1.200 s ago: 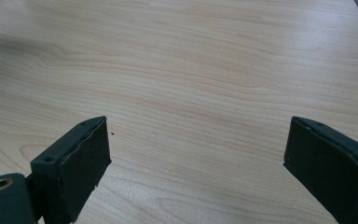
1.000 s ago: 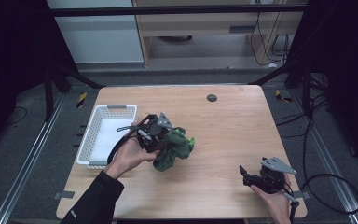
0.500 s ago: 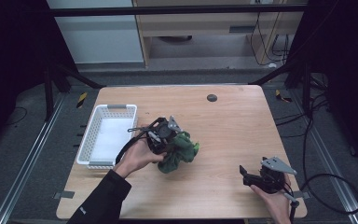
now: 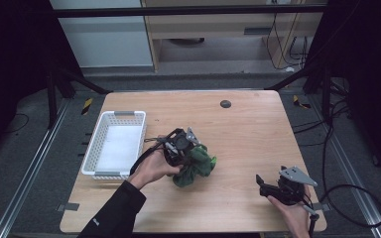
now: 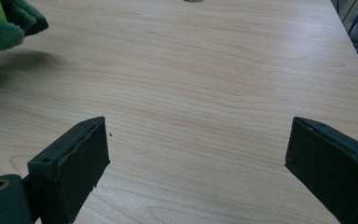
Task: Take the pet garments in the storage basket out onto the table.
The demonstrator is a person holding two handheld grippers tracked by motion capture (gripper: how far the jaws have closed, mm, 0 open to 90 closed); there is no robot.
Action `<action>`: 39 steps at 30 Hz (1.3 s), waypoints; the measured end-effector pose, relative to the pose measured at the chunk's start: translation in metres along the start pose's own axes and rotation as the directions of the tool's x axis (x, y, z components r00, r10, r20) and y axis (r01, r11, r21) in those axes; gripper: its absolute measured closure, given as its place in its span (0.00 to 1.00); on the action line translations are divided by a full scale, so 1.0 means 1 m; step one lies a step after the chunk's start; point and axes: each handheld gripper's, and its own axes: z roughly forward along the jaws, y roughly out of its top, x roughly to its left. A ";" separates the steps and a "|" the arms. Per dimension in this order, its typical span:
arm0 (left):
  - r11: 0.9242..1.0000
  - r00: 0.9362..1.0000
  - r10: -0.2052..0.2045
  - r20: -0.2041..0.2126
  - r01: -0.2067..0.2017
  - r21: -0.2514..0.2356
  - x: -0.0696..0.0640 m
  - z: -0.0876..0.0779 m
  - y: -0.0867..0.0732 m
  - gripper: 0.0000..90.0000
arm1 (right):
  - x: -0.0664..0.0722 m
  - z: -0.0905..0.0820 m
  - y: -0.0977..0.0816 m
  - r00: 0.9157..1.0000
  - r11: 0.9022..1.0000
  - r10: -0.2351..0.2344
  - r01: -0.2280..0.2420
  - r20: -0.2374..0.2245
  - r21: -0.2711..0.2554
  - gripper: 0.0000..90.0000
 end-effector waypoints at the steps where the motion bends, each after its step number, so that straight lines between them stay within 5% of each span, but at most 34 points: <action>1: 1.000 1.000 0.000 0.000 0.000 0.000 0.000 0.000 0.000 0.87 | 0.000 0.000 0.000 1.000 1.000 0.000 0.000 0.000 0.000 0.07; 21: 0.999 0.999 0.011 0.039 -0.012 0.031 -0.004 0.035 -0.007 0.84 | 0.001 0.001 -0.001 1.000 1.000 -0.007 0.007 -0.006 0.009 0.07; 39: 1.000 0.998 -0.016 0.068 0.015 0.017 -0.006 0.046 -0.019 0.65 | 0.001 0.002 -0.002 1.000 1.000 -0.011 0.011 -0.008 0.013 0.07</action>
